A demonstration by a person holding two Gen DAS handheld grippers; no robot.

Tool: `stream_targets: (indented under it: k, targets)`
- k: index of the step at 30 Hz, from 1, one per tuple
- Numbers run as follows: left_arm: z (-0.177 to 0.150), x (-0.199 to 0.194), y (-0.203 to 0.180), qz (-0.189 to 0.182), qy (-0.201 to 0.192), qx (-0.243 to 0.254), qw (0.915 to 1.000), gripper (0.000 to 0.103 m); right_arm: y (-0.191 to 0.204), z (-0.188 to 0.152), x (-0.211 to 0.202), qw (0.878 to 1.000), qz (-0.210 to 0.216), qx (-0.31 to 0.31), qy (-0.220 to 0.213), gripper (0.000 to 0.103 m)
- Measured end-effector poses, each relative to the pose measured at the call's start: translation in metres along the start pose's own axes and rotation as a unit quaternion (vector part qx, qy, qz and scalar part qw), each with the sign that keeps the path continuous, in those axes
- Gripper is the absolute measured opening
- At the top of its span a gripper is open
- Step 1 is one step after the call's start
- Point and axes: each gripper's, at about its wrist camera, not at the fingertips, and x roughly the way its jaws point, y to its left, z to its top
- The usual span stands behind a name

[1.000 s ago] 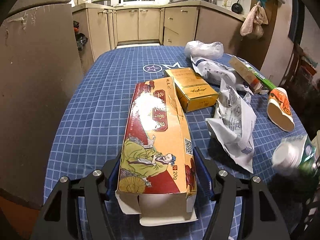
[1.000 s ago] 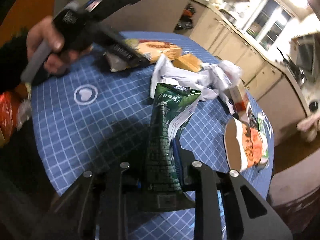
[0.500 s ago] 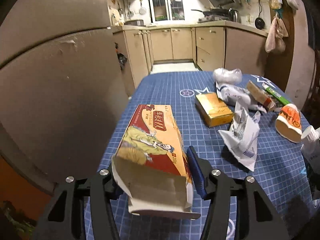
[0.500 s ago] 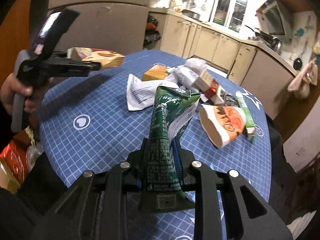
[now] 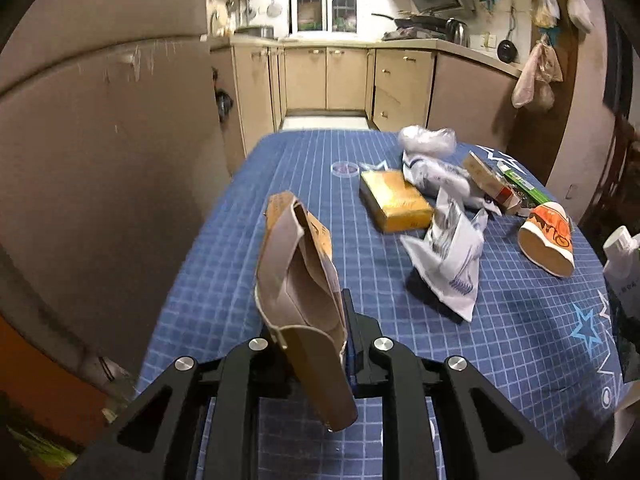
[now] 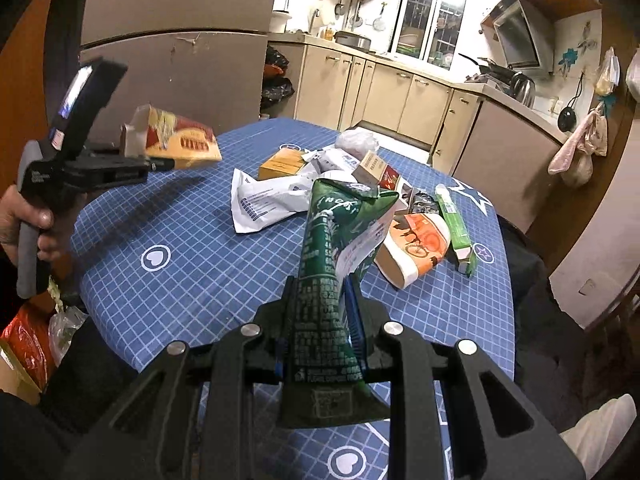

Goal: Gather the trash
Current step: 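Carry the box and green wrapper in both tools over the white bucket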

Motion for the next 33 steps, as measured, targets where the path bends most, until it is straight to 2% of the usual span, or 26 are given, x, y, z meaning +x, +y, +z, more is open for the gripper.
stream_targets:
  k: [3,11,15,25,33]
  targets:
    - [-0.003,-0.009,0.000,-0.013,-0.013,-0.001,0.9998,0.019,-0.001,0.001,-0.004,1.000,-0.003,0.002,-0.005,0.022]
    - [0.016,-0.066,-0.025,-0.031,-0.082,0.024,0.9959,0.019,-0.018,0.007,-0.023,0.999,-0.027,0.017,-0.029,0.022]
    - [0.021,-0.078,-0.048,-0.054,-0.094,0.041,0.9933,0.019,-0.031,0.007,-0.039,0.998,-0.048,0.026,-0.042,0.022]
    - [0.039,-0.105,-0.127,-0.128,-0.126,0.093,0.9793,0.019,-0.083,-0.003,-0.087,0.989,-0.117,0.064,-0.064,0.022]
    - [0.044,-0.115,-0.211,-0.185,-0.137,0.148,0.9618,0.019,-0.126,-0.026,-0.122,0.977,-0.175,0.099,-0.065,0.022]
